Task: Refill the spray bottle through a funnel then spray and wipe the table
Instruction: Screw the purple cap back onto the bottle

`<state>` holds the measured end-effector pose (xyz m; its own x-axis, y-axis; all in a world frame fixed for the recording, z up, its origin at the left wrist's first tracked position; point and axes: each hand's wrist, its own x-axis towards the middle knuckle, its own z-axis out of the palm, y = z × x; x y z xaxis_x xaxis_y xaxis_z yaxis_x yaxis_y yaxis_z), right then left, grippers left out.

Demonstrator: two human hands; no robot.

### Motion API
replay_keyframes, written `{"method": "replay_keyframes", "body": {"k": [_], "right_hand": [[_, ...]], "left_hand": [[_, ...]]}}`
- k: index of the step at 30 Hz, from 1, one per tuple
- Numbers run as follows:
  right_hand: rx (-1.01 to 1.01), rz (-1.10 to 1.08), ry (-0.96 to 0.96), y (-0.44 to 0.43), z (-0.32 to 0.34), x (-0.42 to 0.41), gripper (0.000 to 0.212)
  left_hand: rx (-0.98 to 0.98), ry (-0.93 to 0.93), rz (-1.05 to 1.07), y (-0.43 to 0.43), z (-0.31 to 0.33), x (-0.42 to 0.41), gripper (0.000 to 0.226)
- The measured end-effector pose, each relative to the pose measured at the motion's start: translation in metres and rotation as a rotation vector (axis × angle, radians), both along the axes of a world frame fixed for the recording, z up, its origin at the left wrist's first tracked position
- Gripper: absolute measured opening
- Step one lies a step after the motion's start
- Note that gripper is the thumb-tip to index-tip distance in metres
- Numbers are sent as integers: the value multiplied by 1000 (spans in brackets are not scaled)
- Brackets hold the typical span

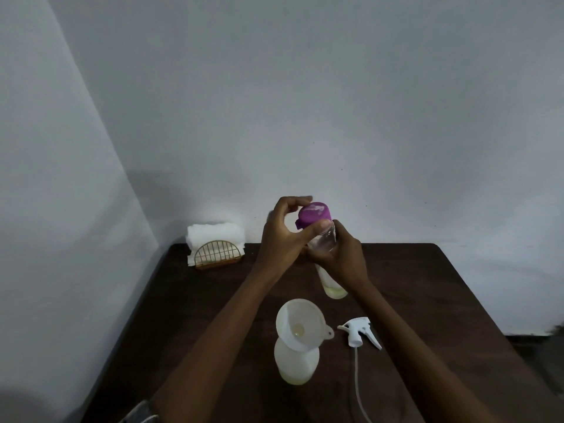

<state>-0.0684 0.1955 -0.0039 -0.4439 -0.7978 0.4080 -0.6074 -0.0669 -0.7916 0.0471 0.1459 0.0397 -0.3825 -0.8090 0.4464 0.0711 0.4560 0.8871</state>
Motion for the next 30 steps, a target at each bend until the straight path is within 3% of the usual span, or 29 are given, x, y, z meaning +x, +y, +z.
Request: {"method": "replay_keyframes", "body": {"k": [5,10,16,23,30], "right_hand": [[-14,-8,-2,-3,1,2,48],[-17,-5,-16,-8,0,7,45],[-15,23,-3,-10,2,14,43],[-72,16,-14,-12,5,18,42],[-67,24,-71,-18,5,18,44]], "left_hand": [[-83,-133,49,-9,0,8,34],[-247,-155,77,-2,6,5,45],[-151,-110,-3,0,13,-2,38],[-248,-149,167,-12,11,7,52],[-171,-117,11,-3,13,8,43]]}}
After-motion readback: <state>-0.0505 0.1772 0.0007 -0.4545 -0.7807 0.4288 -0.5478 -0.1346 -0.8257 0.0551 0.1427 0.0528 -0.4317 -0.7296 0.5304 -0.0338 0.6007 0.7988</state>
